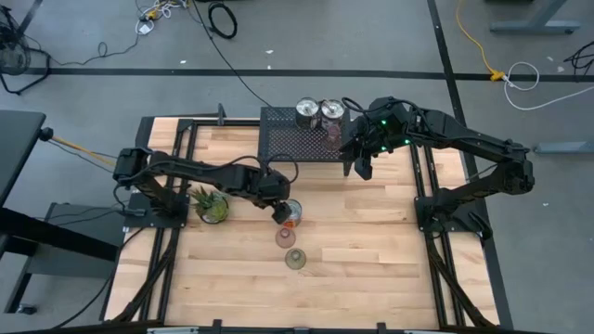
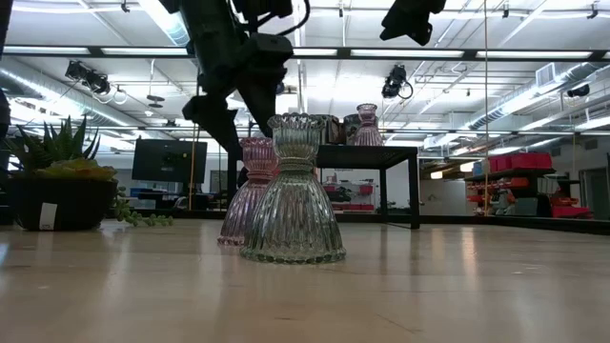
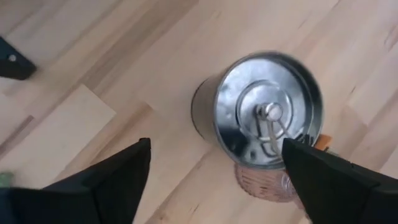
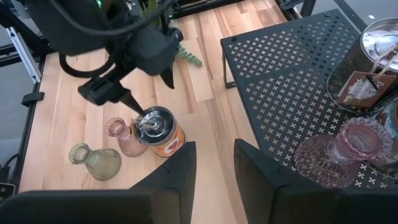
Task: Pick & Place candle stick holders
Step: Put the silver scented candle on the shelf
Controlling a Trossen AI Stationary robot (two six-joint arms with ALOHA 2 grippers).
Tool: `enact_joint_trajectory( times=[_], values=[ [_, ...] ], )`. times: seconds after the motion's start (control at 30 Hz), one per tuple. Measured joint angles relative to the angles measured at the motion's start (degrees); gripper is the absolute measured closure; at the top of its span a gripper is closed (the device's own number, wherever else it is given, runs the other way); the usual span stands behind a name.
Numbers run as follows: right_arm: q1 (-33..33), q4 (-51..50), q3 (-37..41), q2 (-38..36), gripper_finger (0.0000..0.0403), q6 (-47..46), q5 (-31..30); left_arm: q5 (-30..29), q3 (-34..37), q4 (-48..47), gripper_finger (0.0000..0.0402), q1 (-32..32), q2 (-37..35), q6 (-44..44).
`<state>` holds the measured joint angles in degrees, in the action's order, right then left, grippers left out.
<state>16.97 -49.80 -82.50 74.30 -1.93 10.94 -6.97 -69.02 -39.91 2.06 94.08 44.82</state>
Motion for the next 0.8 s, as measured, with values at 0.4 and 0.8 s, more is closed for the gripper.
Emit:
enact_joint_trajectory(
  times=[0.4, 0.8],
  values=[
    [0.02, -0.1, 0.02, 0.0, 0.0295, 0.0, 0.0, 0.2, 0.0, 3.08, 0.016, 0.13, 0.53, -0.44],
    [0.01, -0.37, 0.02, 0.0, 0.0295, -0.02, 0.02, 1.48, -0.06, 3.5, 0.0167, 0.0, 4.31, -0.48]
  ],
)
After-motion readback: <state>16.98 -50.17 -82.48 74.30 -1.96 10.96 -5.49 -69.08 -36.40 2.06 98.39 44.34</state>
